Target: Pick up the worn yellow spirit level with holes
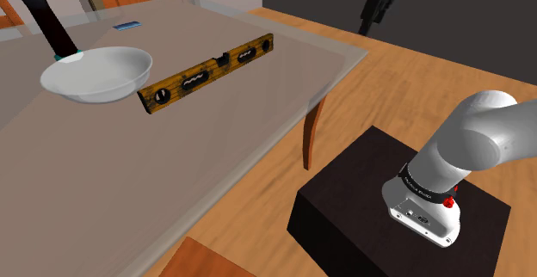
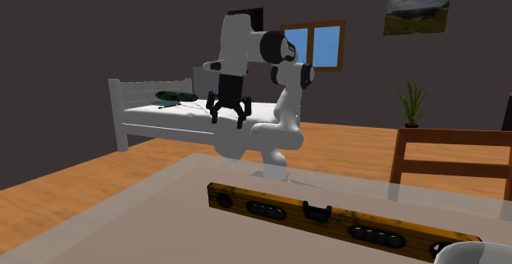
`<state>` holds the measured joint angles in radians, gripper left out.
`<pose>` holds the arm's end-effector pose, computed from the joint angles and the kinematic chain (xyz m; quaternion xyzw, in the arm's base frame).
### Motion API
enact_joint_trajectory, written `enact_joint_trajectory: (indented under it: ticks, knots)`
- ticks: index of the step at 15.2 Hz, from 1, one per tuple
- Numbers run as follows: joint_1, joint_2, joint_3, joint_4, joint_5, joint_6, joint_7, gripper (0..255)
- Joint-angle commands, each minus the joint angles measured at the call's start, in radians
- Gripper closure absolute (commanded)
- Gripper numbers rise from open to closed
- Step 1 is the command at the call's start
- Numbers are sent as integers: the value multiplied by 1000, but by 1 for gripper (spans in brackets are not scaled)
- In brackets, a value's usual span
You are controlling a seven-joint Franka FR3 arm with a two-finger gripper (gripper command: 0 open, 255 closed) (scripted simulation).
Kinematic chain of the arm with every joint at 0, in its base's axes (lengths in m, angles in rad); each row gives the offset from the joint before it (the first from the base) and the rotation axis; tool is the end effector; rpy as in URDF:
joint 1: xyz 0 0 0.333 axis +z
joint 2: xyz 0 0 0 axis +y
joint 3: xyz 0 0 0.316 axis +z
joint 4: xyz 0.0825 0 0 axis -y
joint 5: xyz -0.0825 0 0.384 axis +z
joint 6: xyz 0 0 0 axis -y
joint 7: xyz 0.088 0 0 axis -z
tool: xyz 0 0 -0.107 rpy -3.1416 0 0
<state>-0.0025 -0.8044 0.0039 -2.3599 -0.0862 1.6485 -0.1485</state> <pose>0.3098 -0.0078 0.6020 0.9951 0.0755 0.0430 0.0478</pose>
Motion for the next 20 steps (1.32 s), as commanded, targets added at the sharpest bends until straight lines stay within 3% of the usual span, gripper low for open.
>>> enact_joint_trajectory:
  ticks: [1, 10, 15, 20]
  knots:
    - [0, 0, 0, 0, 0, 0, 0, 0]
    - [-48, -3, 288, 7, 180, -37, 530, 0]
    - [-99, 82, 451, 88, 262, -34, 827, 0]
    - [-182, 219, 621, 217, 302, -20, 1129, 0]
